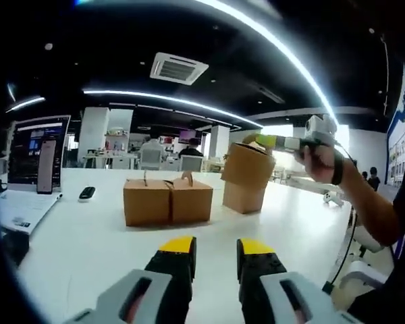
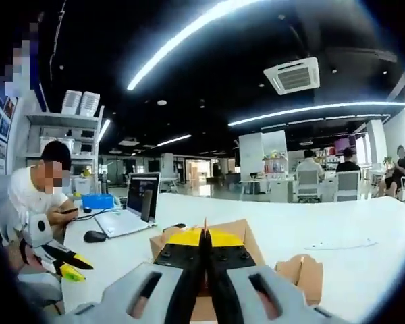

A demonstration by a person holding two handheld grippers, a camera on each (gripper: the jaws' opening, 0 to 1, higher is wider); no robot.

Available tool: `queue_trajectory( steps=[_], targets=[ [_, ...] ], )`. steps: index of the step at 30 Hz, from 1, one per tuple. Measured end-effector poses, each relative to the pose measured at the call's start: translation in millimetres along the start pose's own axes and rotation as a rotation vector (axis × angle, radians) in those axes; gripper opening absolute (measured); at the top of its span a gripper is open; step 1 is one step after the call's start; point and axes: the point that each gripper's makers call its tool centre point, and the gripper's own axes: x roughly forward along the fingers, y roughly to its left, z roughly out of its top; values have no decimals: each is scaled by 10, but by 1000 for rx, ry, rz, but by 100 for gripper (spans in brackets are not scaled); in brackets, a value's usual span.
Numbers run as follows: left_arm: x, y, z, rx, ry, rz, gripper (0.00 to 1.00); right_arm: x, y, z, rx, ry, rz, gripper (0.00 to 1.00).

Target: Pick up one paper box from the group, open the paper box, and remove the item inside

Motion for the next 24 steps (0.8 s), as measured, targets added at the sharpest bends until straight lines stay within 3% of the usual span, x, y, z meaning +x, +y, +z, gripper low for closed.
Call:
queue_trajectory(
  steps=[10, 13, 24],
  targets=[
    [4, -8, 28, 12, 13, 0, 26, -58, 70, -65, 39, 6, 85, 3],
    [-7, -17, 19, 9, 15, 1, 26, -22, 152, -159, -13, 48, 131, 3],
    [-14, -68, 27, -20, 14, -10, 25, -2, 452, -385, -26, 121, 349, 3]
  ],
)
